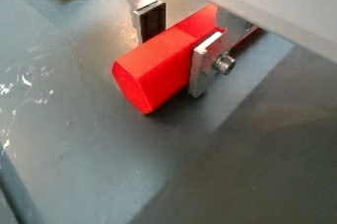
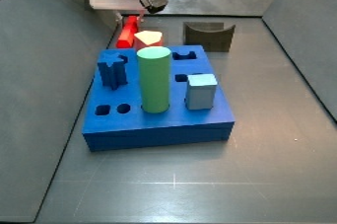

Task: Pick up the hexagon object. Move up. Place the hexagon object on the fixture. Regrasp the hexagon object. Move to above the board. Insert the hexagon object.
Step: Pick up the hexagon object.

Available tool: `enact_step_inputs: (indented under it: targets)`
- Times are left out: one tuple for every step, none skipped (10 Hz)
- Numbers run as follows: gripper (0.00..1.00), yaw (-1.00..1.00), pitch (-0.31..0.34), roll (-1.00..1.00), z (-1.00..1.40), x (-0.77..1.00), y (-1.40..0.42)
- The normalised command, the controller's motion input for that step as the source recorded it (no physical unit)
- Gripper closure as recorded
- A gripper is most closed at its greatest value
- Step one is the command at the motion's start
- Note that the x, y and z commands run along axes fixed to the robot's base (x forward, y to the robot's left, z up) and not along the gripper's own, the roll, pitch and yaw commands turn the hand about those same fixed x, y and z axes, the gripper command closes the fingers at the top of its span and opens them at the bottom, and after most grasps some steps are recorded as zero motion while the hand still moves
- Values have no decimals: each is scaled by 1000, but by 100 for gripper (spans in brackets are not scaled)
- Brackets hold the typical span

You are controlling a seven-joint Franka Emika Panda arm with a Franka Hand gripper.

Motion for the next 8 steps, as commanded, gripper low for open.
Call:
enact_step_inputs:
  targets:
    - [100,0,0,0,0,0,0]
    - [100,0,0,0,0,0,0]
    - [100,0,0,0,0,0,0]
    - [100,0,0,0,0,0,0]
    - [100,0,0,0,0,0,0]
    - [100,0,0,0,0,0,0]
    - [100,0,0,0,0,0,0]
    - [100,0,0,0,0,0,0]
